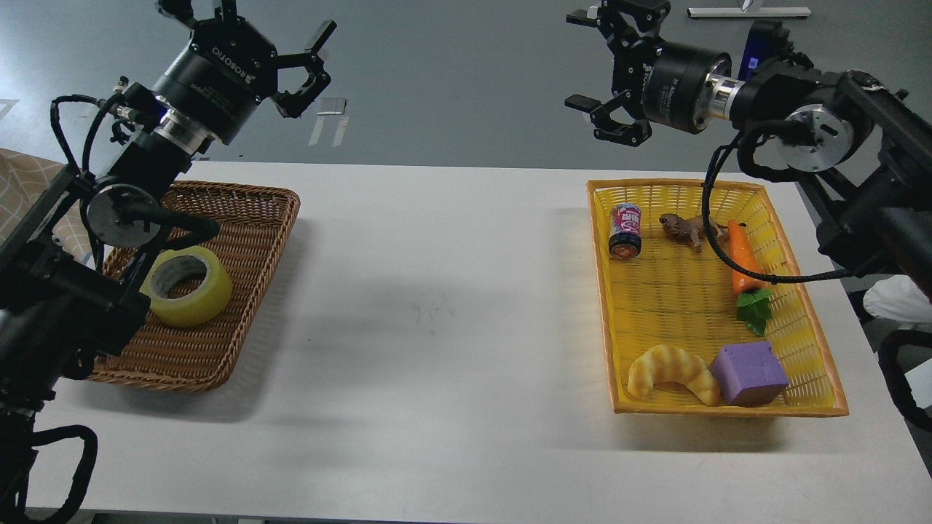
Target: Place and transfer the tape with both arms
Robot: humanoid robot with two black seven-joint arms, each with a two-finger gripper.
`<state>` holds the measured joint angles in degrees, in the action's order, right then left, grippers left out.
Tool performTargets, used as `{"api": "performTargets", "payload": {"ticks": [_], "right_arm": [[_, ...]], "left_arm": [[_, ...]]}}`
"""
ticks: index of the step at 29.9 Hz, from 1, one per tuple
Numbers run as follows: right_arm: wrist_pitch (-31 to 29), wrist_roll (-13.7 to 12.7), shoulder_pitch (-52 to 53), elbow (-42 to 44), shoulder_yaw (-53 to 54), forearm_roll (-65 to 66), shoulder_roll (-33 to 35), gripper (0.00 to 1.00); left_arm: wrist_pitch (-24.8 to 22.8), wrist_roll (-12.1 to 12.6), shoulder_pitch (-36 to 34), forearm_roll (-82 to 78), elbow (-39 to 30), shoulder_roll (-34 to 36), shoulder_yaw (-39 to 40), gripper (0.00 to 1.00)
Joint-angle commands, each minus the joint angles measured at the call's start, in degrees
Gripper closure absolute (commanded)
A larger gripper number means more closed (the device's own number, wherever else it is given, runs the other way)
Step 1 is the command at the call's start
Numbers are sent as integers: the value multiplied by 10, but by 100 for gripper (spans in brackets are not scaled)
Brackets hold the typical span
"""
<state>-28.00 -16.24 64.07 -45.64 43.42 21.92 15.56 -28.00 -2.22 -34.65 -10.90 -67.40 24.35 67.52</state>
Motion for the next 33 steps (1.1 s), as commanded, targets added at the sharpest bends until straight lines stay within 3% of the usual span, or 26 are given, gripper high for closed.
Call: {"api": "performTargets", "payload": {"ticks": [1,24,33], "right_arm": [[0,0,1,-1,0,0,0,0],[0,8,1,-2,10,0,-1,0],[0,8,-24,-2,97,-2,-2,0]], "left_arm": [[0,2,0,0,2,-3,0,2],[0,1,-1,0,2,-3,1,2],[0,3,-1,0,2,-3,1,2]]}}
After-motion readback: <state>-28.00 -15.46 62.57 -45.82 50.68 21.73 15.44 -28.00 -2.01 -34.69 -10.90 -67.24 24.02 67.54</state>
